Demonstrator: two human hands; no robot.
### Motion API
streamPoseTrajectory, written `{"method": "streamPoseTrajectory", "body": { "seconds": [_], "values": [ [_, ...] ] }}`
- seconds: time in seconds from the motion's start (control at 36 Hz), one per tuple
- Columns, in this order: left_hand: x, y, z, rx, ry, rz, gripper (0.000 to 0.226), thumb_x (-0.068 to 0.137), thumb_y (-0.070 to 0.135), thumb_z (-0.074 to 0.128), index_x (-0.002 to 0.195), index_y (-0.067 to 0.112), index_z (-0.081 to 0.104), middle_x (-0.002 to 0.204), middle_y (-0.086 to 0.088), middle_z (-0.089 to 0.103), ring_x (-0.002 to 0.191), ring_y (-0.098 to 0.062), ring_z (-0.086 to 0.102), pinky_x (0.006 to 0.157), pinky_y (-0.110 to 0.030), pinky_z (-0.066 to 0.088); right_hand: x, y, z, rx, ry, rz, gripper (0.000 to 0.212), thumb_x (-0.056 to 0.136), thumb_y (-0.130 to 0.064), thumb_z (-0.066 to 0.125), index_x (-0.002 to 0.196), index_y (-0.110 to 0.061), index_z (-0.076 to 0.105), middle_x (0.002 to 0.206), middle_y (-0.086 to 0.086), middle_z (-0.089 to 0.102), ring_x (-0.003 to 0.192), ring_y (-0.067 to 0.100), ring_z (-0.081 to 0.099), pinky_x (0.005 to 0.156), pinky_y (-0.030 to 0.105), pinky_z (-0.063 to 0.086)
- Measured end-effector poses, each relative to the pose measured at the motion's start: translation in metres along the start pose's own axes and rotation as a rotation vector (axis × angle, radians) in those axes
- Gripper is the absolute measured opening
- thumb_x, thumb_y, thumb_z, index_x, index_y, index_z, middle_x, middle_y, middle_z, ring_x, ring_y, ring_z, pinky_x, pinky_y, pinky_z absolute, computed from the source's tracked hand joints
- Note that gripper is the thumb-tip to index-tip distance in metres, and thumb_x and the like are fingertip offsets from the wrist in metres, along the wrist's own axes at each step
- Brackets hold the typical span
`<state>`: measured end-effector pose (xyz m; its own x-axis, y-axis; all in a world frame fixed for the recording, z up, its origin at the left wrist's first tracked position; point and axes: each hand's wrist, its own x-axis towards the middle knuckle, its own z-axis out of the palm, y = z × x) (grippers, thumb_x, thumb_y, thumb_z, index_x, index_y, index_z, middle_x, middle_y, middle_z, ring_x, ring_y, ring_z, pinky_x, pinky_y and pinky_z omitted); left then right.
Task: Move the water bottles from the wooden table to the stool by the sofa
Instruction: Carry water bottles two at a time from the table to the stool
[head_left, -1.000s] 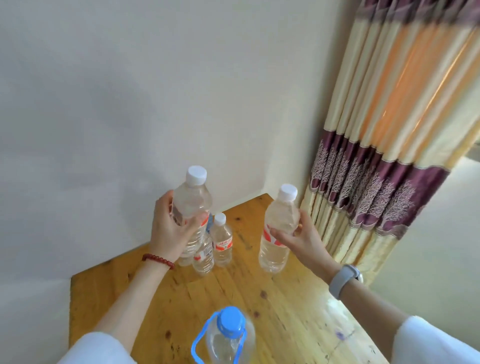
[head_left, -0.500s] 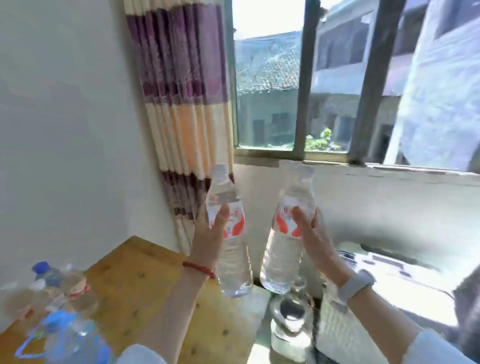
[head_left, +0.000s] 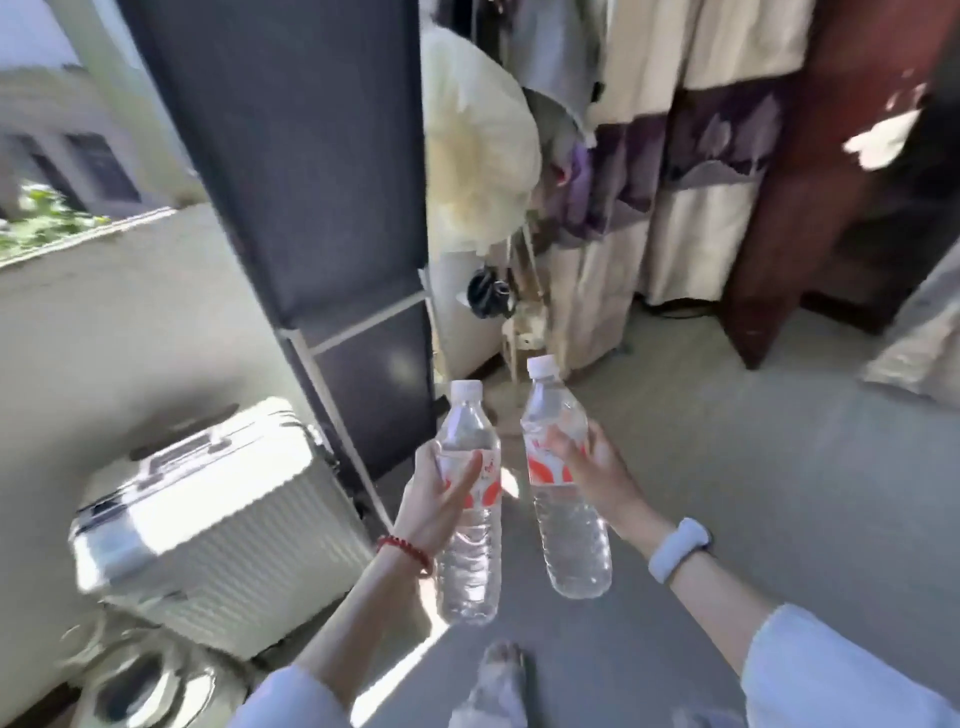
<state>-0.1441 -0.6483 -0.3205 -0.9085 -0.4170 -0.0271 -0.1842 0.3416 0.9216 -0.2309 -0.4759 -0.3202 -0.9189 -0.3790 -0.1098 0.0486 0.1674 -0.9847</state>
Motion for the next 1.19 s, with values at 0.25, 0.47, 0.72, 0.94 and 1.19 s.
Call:
{"method": "streamPoseTrajectory", "body": {
  "seconds": [0.25, 0.47, 0.72, 0.94, 1.19],
  "values": [
    [0.178, 0.068, 0.213, 0.058, -0.310, 0.099, 0.032, 0.086, 0.041, 0.052, 0.101, 0.014, 0.042, 0.078, 0.004, 0.055, 0.065, -0.013, 0.056, 0.064, -0.031, 0.048, 0.105, 0.040, -0.208, 0.039, 0.443, 0.127, 0.062, 0.078, -0.051, 0.057, 0.108, 0.003, 0.049, 0.102, 0.025, 0.061, 0.094, 0.033, 0.062, 0.085, 0.037, 0.049],
    [0.308, 0.169, 0.400, -0.054, -0.521, 0.101, 0.038, 0.086, 0.041, 0.053, 0.108, 0.013, 0.043, 0.094, -0.006, 0.061, 0.084, -0.022, 0.064, 0.073, -0.036, 0.054, 0.176, 0.041, -0.382, 0.067, 0.705, 0.224, 0.054, 0.082, -0.047, 0.057, 0.110, -0.002, 0.046, 0.108, 0.022, 0.059, 0.099, 0.029, 0.062, 0.087, 0.041, 0.050],
    [0.366, 0.260, 0.624, -0.097, -0.777, 0.179, 0.030, 0.085, 0.036, 0.056, 0.100, 0.013, 0.045, 0.080, 0.001, 0.057, 0.061, -0.005, 0.059, 0.042, -0.013, 0.047, 0.206, 0.082, -0.581, 0.087, 1.004, 0.280, 0.064, 0.073, -0.059, 0.057, 0.097, -0.001, 0.046, 0.081, 0.010, 0.056, 0.073, 0.011, 0.060, 0.064, 0.012, 0.048],
    [0.415, 0.346, 0.844, -0.038, -0.817, 0.275, 0.030, 0.084, 0.041, 0.056, 0.100, 0.017, 0.046, 0.078, 0.010, 0.055, 0.068, -0.003, 0.058, 0.052, -0.014, 0.043, 0.255, 0.114, -0.796, 0.054, 1.121, 0.267, 0.031, 0.080, -0.051, 0.058, 0.075, -0.023, 0.046, 0.071, -0.011, 0.051, 0.055, -0.020, 0.051, 0.050, -0.002, 0.035],
    [0.477, 0.434, 1.030, -0.067, -0.861, 0.257, 0.041, 0.080, 0.044, 0.059, 0.108, 0.019, 0.043, 0.091, 0.008, 0.058, 0.069, 0.004, 0.063, 0.058, -0.012, 0.048, 0.322, 0.120, -1.008, 0.069, 1.136, 0.278, 0.041, 0.077, -0.052, 0.060, 0.090, -0.017, 0.045, 0.089, 0.002, 0.053, 0.076, 0.009, 0.057, 0.068, 0.023, 0.045]
  ]
}}
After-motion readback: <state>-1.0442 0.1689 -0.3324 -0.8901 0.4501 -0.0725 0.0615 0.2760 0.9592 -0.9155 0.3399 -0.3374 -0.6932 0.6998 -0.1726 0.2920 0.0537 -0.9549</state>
